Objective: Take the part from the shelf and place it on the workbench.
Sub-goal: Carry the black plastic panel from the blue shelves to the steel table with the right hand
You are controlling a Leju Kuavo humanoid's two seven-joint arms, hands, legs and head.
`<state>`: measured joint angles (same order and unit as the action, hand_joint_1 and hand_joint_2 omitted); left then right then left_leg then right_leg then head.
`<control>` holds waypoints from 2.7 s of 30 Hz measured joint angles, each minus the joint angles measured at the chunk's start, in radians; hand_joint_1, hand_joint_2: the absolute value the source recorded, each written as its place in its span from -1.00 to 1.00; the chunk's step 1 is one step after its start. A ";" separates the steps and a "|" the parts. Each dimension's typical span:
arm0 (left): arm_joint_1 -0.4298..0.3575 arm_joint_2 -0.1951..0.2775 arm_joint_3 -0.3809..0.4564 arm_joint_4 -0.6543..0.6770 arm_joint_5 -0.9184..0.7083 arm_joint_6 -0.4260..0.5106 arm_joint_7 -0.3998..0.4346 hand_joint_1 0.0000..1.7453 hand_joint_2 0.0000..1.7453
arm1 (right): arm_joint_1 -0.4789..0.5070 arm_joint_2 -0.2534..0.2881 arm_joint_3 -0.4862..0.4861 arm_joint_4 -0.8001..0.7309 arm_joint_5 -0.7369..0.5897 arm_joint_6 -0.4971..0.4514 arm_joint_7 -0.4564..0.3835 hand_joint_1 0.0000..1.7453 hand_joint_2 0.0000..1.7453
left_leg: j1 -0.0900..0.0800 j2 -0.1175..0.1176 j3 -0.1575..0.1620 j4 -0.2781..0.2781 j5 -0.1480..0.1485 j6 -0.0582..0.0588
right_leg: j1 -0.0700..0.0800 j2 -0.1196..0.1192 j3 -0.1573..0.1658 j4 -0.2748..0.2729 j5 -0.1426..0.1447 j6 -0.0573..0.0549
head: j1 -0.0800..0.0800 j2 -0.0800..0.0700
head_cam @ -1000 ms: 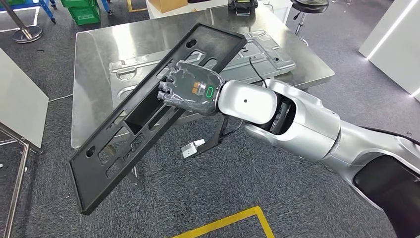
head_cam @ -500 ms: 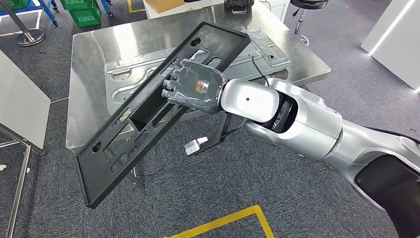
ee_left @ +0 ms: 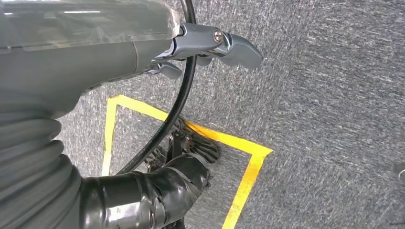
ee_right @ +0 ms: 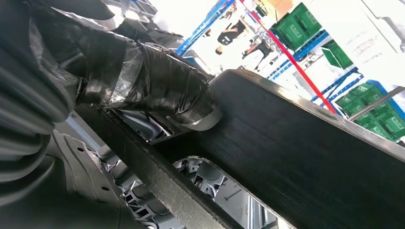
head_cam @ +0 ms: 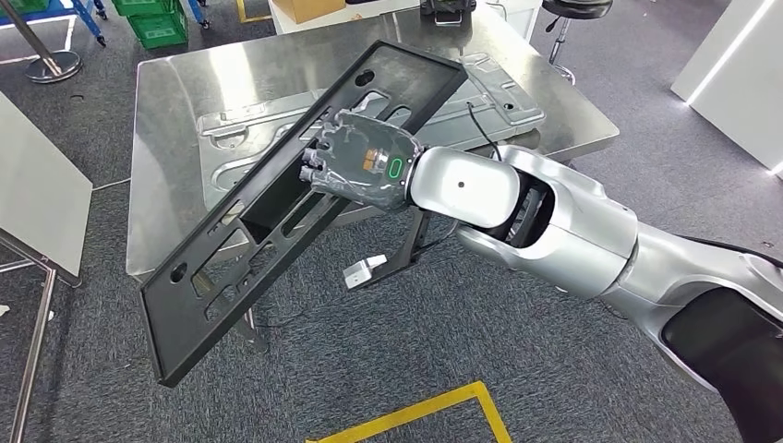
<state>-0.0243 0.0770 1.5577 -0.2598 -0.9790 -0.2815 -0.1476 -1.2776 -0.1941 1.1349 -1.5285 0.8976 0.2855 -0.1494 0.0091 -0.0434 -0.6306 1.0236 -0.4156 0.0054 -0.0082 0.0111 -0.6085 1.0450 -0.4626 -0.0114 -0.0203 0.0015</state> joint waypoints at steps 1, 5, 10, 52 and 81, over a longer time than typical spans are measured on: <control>0.000 0.001 0.000 0.000 -0.001 0.003 0.001 -1.00 1.00 | 0.000 0.001 0.000 0.000 0.000 0.000 0.000 1.00 1.00 | -0.001 0.000 -0.001 0.002 -0.002 0.004 | -0.001 0.000 0.000 -0.002 0.001 0.003 | 0.000 0.000; 0.000 0.005 0.000 0.000 -0.004 0.008 0.007 -1.00 1.00 | -0.002 0.002 0.000 0.001 0.000 0.000 0.000 1.00 1.00 | 0.000 0.002 0.015 -0.025 0.000 0.026 | -0.002 -0.001 0.004 0.012 0.019 0.014 | 0.000 0.000; 0.001 0.005 0.000 0.000 0.002 0.010 0.019 -1.00 1.00 | -0.011 0.002 0.000 0.002 -0.003 0.001 -0.001 1.00 1.00 | 0.004 0.007 0.035 -0.040 0.007 0.034 | -0.007 -0.004 -0.086 0.211 -0.111 0.026 | 0.001 0.000; -0.002 -0.002 0.000 0.000 0.016 0.047 0.069 -1.00 1.00 | -0.019 -0.008 0.018 0.005 -0.026 0.003 -0.009 1.00 1.00 | 0.000 0.032 0.015 0.021 -0.038 -0.013 | 0.003 -0.010 -0.011 -0.003 0.012 -0.017 | 0.001 0.000; -0.010 0.000 0.000 0.000 -0.004 0.045 0.071 -1.00 1.00 | -0.014 0.111 0.057 0.090 -0.040 0.025 0.040 1.00 1.00 | -0.005 0.035 0.033 -0.004 -0.034 0.001 | 0.013 -0.010 -0.014 -0.005 0.015 -0.021 | 0.002 0.000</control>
<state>-0.0347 0.0765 1.5578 -0.2598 -0.9833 -0.2362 -0.0763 -1.2914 -0.0836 1.1921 -1.4380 0.8573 0.3110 -0.1095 0.0037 -0.0081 -0.5980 1.0193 -0.4499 0.0060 0.0049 0.0016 -0.6220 1.0401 -0.4473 -0.0321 -0.0186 0.0015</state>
